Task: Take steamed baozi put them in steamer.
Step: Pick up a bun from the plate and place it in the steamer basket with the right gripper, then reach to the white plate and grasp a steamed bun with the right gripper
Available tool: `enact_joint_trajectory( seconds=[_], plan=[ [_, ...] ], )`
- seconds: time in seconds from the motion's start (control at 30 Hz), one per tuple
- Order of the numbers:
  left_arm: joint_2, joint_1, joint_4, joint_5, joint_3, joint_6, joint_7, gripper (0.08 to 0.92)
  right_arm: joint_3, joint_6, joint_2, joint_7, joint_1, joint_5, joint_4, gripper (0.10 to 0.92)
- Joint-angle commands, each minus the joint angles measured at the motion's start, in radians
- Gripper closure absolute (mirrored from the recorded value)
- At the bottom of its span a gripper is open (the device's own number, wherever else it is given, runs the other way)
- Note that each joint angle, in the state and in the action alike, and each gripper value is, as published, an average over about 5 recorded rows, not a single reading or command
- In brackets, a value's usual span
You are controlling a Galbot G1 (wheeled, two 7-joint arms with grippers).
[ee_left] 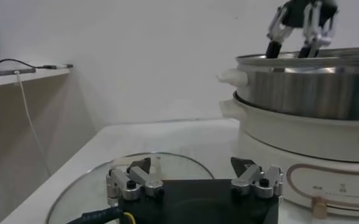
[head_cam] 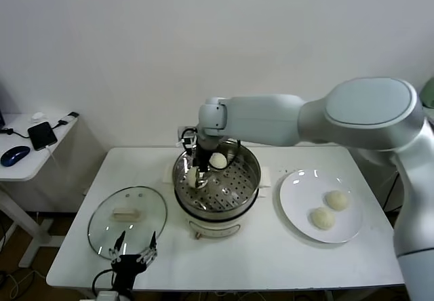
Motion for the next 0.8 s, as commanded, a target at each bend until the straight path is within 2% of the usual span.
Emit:
enact_joint_trajectory(
  seconds=[0.03, 0.13, 0.27, 0.47, 0.67, 0.8],
  plan=[
    [0.002, 0.000, 0.000, 0.000, 0.000, -0.001, 0.000, 0.177, 0.026, 0.015, 0.025, -0.003, -0.042, -0.020, -0.051, 0.242],
    [0.004, 0.001, -0.002, 0.000, 0.001, -0.001, 0.000, 0.177, 0.010, 0.051, -0.014, -0.060, 0.021, -0.034, -0.018, 0.208],
    [0.006, 0.001, -0.006, 0.000, 0.004, 0.000, 0.001, 0.177, -0.013, 0.123, -0.116, -0.174, 0.142, -0.053, 0.054, 0.203],
    [0.009, 0.000, -0.011, 0.000, 0.009, 0.000, 0.002, 0.177, -0.071, 0.223, -0.391, -0.304, 0.342, -0.058, 0.160, 0.202],
    [0.015, -0.004, -0.011, 0.000, 0.011, 0.002, 0.001, 0.177, -0.281, 0.251, -0.697, -0.306, 0.512, -0.212, 0.364, 0.203],
    [0.015, -0.010, -0.010, -0.001, 0.008, 0.005, 0.001, 0.177, -0.372, 0.255, -0.885, -0.259, 0.462, -0.382, 0.476, 0.202]
  ],
)
